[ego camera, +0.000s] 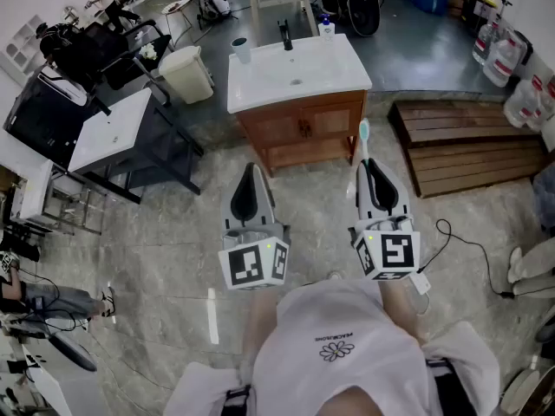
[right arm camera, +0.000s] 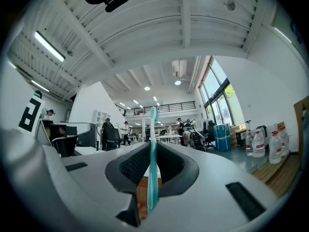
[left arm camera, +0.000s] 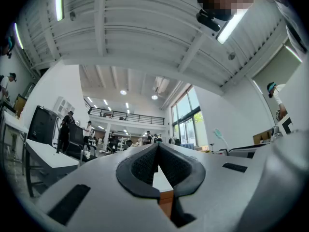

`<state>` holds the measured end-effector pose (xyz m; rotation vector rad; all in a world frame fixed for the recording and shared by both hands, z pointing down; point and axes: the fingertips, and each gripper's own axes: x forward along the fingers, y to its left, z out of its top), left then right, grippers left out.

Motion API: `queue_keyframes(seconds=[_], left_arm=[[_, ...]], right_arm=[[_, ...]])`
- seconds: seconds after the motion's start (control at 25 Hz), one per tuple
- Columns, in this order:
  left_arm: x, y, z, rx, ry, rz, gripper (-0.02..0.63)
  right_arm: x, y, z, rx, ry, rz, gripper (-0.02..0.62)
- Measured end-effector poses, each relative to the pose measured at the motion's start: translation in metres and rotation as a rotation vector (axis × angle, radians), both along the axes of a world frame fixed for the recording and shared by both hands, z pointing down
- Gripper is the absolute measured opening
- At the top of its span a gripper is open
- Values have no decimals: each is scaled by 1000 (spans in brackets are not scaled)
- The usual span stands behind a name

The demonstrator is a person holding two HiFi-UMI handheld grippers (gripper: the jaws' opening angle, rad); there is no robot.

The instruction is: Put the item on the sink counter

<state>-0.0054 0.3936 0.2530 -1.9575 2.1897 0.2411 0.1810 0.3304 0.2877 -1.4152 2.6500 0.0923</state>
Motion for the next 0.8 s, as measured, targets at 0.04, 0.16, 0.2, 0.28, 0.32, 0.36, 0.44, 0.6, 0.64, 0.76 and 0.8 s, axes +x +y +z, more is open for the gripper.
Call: queue_keyframes(seconds=[0.04, 0.16, 0.2, 0.28, 0.32, 0.36, 0.44, 0.6, 0.64, 0.76, 0.8], left_arm=[[-1, -1, 1, 0, 2, -4, 15], [-4, -3, 4, -5, 4, -9, 15], [-4, -4, 6, -8, 3, -8, 17], [-4, -5, 7, -13, 2, -6, 15], [-3, -6, 6, -15, 1, -7, 15], [-2, -7, 6, -16, -2, -9, 15], [0, -9, 6, -19, -10, -12, 15], [2, -14, 11, -31, -9, -13, 15], [2, -15, 12, -34, -8, -12, 15], [2, -20, 15, -43, -6, -11, 15], [2, -22, 16, -47, -5, -10, 15]], right_arm=[[-1, -1, 1, 0, 3, -3, 37], [-4, -4, 1, 7, 13, -13, 37], [-5, -4, 1, 10, 16, -15, 37], [-5, -6, 1, 8, 19, -19, 37], [-6, -7, 2, 4, 19, -20, 37], [-6, -8, 3, 0, 19, -22, 37], [-6, -10, 5, -2, 21, -29, 37], [-5, -13, 7, -13, 8, -40, 37], [-4, -15, 8, -16, -2, -41, 37], [-1, -20, 10, -30, -29, -43, 37], [0, -23, 11, -34, -31, -42, 37]])
